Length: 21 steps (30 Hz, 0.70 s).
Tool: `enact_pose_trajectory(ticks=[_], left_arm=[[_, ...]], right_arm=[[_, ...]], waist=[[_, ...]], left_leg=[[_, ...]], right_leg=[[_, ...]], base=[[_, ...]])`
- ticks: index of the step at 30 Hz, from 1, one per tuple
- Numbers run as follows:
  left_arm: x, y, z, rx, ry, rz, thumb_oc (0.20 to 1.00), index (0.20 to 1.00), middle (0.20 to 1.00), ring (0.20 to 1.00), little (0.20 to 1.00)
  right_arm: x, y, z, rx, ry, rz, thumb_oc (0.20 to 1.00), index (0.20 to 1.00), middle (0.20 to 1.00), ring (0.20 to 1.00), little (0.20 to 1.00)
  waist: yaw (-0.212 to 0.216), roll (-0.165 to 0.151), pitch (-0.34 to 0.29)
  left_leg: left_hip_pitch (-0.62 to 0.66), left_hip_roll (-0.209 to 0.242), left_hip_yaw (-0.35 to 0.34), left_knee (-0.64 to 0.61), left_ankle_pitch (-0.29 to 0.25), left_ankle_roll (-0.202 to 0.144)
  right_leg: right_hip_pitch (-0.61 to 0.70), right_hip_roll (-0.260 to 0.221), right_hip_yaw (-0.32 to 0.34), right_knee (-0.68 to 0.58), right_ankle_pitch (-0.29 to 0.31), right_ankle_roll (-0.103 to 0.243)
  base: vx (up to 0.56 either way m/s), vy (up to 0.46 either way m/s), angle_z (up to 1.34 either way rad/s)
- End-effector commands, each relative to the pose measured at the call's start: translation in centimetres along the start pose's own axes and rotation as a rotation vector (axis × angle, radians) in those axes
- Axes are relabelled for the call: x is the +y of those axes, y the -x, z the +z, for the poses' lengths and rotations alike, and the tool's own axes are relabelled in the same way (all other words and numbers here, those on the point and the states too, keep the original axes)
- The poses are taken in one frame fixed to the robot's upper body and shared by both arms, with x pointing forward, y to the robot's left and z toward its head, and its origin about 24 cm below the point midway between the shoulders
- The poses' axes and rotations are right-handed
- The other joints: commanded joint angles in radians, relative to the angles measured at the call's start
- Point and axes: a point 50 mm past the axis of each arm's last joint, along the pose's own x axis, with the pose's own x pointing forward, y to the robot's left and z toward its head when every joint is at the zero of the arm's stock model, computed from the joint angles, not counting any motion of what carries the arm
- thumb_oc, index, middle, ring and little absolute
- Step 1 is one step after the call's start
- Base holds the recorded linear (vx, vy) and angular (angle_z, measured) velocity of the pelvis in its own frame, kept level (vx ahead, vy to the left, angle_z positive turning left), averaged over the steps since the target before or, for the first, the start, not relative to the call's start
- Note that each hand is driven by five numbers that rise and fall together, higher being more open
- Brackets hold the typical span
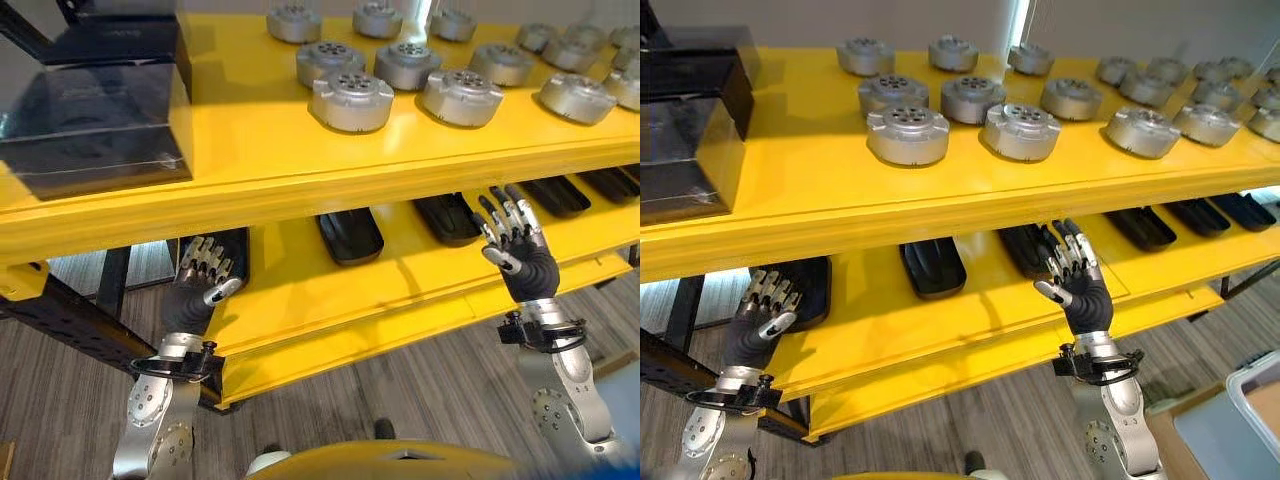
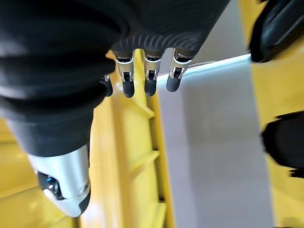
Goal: Move parts from the plastic box to the shelf.
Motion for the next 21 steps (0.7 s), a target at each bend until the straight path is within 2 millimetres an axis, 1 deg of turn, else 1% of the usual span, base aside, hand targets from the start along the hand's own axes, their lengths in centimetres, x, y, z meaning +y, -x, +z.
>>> enact_pose_trajectory(ticks=[1, 3, 6, 7, 9, 10, 11, 16, 21], left_arm=[[-0.4, -0.3, -1.1, 0.025, 0.053, -0.032, 1.000, 1.000, 1.000, 1.000, 1.000], [-0.4, -0.2, -1.4, 0.038, 0.056, -0.029, 1.000, 1.000, 1.000, 1.000, 1.000], [-0.2, 0.5, -2.6, 0.095, 0.071, -0.011, 1.000, 1.000, 1.000, 1.000, 1.000], [-0.2, 0.5, -2.6, 0.094, 0.071, -0.011, 1.000, 1.000, 1.000, 1.000, 1.000], [-0.2, 0.7, -3.5, 0.132, 0.085, 0.003, 1.000, 1.000, 1.000, 1.000, 1.000], [-0.2, 0.6, -3.5, 0.132, 0.085, 0.003, 1.000, 1.000, 1.000, 1.000, 1.000], [-0.4, 0.6, -3.9, 0.146, 0.105, 0.008, 1.000, 1.000, 1.000, 1.000, 1.000], [-0.7, 0.3, -4.2, 0.154, 0.108, -0.004, 1.000, 1.000, 1.000, 1.000, 1.000], [-0.6, 0.1, -4.0, 0.145, 0.087, -0.003, 1.000, 1.000, 1.000, 1.000, 1.000]], right_arm=[[-0.1, -0.6, 0.4, 0.004, 0.035, 0.065, 1.000, 1.000, 1.000, 1.000, 1.000], [-0.1, -0.5, 0.2, 0.019, 0.043, 0.067, 1.000, 1.000, 1.000, 1.000, 1.000], [-0.2, -0.2, -1.2, 0.085, 0.027, 0.066, 1.000, 1.000, 1.000, 1.000, 1.000], [-0.2, -0.2, -1.2, 0.085, 0.027, 0.066, 1.000, 1.000, 1.000, 1.000, 1.000], [-0.1, 0.0, -2.3, 0.130, 0.013, 0.063, 1.000, 1.000, 1.000, 1.000, 1.000], [-0.1, 0.0, -2.3, 0.130, 0.013, 0.063, 1.000, 1.000, 1.000, 1.000, 1.000], [0.2, 0.0, -2.8, 0.154, 0.001, 0.070, 1.000, 1.000, 1.000, 1.000, 1.000], [0.6, -0.2, -3.4, 0.171, -0.006, 0.078, 1.000, 1.000, 1.000, 1.000, 1.000], [0.7, -0.3, -3.5, 0.169, -0.016, 0.073, 1.000, 1.000, 1.000, 1.000, 1.000]], waist=[[0.020, 0.053, -0.008], [0.021, 0.053, -0.006], [0.028, 0.052, -0.007], [0.028, 0.052, -0.007], [0.032, 0.053, -0.007], [0.032, 0.053, -0.007], [0.033, 0.053, -0.006], [0.035, 0.055, -0.002], [0.035, 0.055, 0.000]], left_leg=[[-0.035, 0.048, -0.041, -0.036, 0.063, 0.011], [-0.032, 0.049, -0.043, -0.034, 0.063, 0.011], [-0.021, 0.056, -0.047, -0.038, 0.066, 0.007], [-0.020, 0.056, -0.047, -0.038, 0.066, 0.007], [-0.014, 0.058, -0.052, -0.038, 0.067, 0.006], [-0.014, 0.058, -0.052, -0.038, 0.067, 0.006], [-0.012, 0.057, -0.056, -0.036, 0.066, 0.007], [-0.006, 0.053, -0.062, -0.032, 0.062, 0.009], [-0.003, 0.050, -0.064, -0.032, 0.059, 0.011]], right_leg=[[-0.017, -0.032, -0.035, 0.033, -0.027, 0.065], [-0.013, -0.031, -0.037, 0.036, -0.030, 0.064], [0.004, -0.025, -0.042, 0.038, -0.039, 0.060], [0.005, -0.025, -0.043, 0.038, -0.039, 0.060], [0.013, -0.026, -0.046, 0.043, -0.044, 0.060], [0.014, -0.026, -0.046, 0.043, -0.044, 0.060], [0.018, -0.027, -0.047, 0.048, -0.049, 0.059], [0.025, -0.034, -0.049, 0.062, -0.057, 0.060], [0.026, -0.039, -0.052, 0.067, -0.058, 0.061]], base=[[0.00, 0.000, 0.00], [0.00, -0.001, 0.03], [0.02, -0.008, 0.07], [0.01, -0.003, 0.07], [0.02, 0.004, 0.04], [0.03, 0.007, 0.06], [0.01, 0.003, 0.07], [0.02, 0.013, 0.06], [0.00, 0.000, 0.00]])
